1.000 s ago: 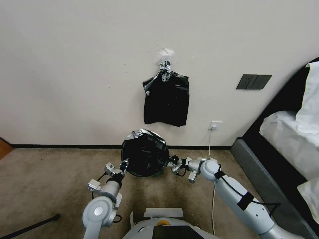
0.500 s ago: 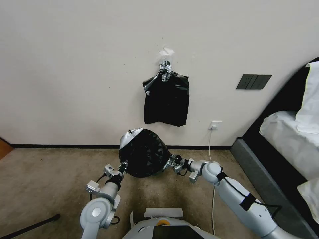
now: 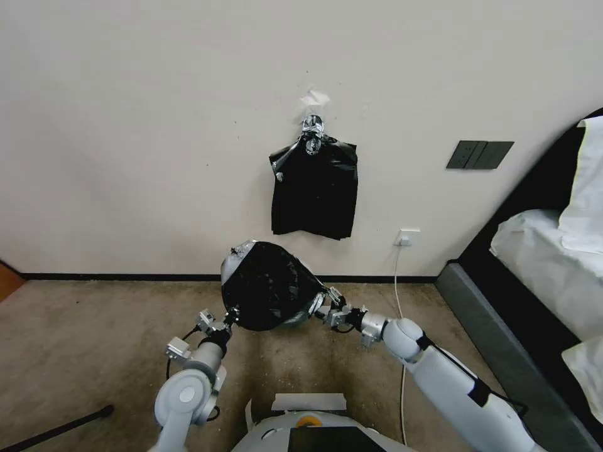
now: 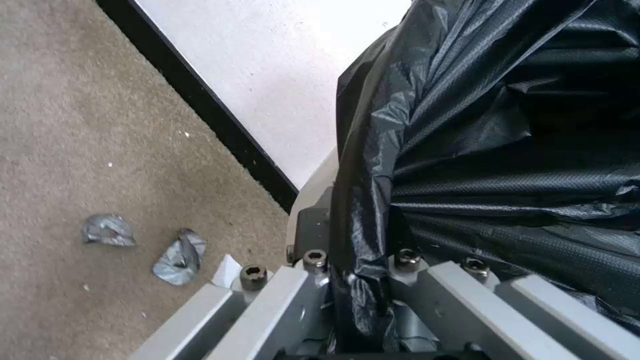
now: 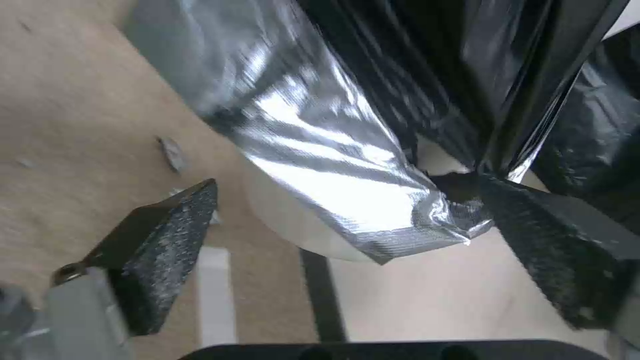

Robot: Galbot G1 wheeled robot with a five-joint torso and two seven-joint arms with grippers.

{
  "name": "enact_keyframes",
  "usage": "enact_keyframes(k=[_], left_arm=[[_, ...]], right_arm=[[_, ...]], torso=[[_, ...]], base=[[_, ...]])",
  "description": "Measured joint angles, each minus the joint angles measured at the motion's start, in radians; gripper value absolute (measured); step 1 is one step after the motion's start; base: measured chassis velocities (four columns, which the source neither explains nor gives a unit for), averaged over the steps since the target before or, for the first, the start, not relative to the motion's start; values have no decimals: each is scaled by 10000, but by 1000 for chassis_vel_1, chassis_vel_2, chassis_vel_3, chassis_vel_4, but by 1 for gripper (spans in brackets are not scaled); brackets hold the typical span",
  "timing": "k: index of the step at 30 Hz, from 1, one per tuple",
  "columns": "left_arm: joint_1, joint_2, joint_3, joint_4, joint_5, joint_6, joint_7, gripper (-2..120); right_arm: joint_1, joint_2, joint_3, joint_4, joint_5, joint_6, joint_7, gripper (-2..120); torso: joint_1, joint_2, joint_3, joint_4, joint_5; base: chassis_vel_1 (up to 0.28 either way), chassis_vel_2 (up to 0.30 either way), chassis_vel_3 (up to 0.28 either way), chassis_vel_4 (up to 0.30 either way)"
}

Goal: Place a trash bag onto the trash bin.

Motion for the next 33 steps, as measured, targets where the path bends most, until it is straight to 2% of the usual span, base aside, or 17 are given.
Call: enact_keyframes(k=[5, 6, 9, 11, 12, 13, 14, 15, 17, 19, 21, 23, 24, 27, 28, 31, 33], left_arm=[[-86, 125, 55, 165, 328, -12, -21, 1], [-86, 296, 135, 293, 621, -9, 8, 1], [-84, 557, 242, 438, 1013, 7, 122, 1], [-57, 1084, 467, 678, 1866, 29, 530, 1], [-57, 1084, 467, 678, 1866, 29, 530, 1], [-56, 1203, 527, 716, 2097, 35, 628, 1], [-80, 1399, 664, 759, 2598, 44, 820, 1], [-80, 1399, 664, 759, 2598, 44, 820, 1], [-117, 1517, 869, 729, 3478, 49, 1212, 1], [-116, 1526, 921, 699, 3736, 51, 1336, 1], [-59, 1531, 1086, 577, 4660, 51, 1817, 1], [-39, 1530, 1110, 551, 4850, 46, 1888, 1], [27, 1533, 1147, 533, 5460, -29, 2112, 1], [92, 1567, 1164, 532, 5817, -112, 2262, 1], [161, 1591, 1170, 505, 6053, -174, 2377, 1], [216, 1562, 1171, 503, 6343, -278, 2496, 1], [220, 1556, 1170, 504, 6356, -285, 2501, 1]], right_arm=[[-416, 9, 547, 107, 1147, 305, -628, 100], [-578, 58, 861, 219, 1686, 276, -635, 100], [-705, 146, 1332, 356, 2037, 142, -418, 100], [-682, 201, 1994, 836, 2428, -602, 1177, 100], [-682, 201, 1994, 836, 2428, -602, 1177, 100], [-618, 189, 2042, 1066, 2589, -891, 1647, 100], [-357, 83, 2020, 1812, 3049, -1521, 2643, 100], [-357, 83, 2020, 1812, 3049, -1521, 2643, 100], [61, -339, 1494, 2986, 2954, -2156, 2934, 100], [181, -484, 1209, 3309, 2726, -2452, 2882, 100], [687, -940, -22, 4124, 1806, -3832, 2598, 100], [825, -1003, -334, 4217, 1651, -4107, 2527, 100], [1329, -1057, -1118, 4250, 1161, -4737, 2175, 100], [1865, -984, -1690, 4039, 721, -4956, 1849, 100], [2585, -813, -2429, 3696, 462, -5220, 1604, 100], [3393, -567, -3108, 3243, 354, -5468, 1527, 100], [3418, -560, -3129, 3229, 350, -5476, 1524, 100]], torso=[[0, 0, 0, 1, 1], [0, 0, 0, 0, 0], [0, 0, 0, 0, 1], [0, 0, 0, -4, 0], [0, 0, 0, -4, 0], [0, 0, 0, -5, 2], [0, 0, 0, 0, 1], [0, 0, 0, 0, 1], [0, 0, 0, 4, -4], [0, 0, 0, 3, -1], [0, 0, 0, -2, -4], [-1, 0, 0, -2, -3], [0, 0, 0, -2, 1], [0, 0, 0, 0, -1], [0, 0, 1, 3, 3], [0, 0, 1, 4, 0], [0, 0, 0, 4, 0]], base=[[0, 0, 0, 0], [0, 0, 0, 0], [0, 0, 0, 0], [0, 0, 0, 0], [0, 0, 0, 0], [0, 0, 0, 0], [0, 0, 0, 0], [0, 0, 0, 0], [0, 0, 0, 0], [0, 0, 0, 0], [0, 0, 0, 0], [0, 0, 0, 0], [0, 0, 0, 0], [0, 0, 0, 0], [0, 0, 0, 0], [0, 0, 0, 0], [0, 0, 0, 0]])
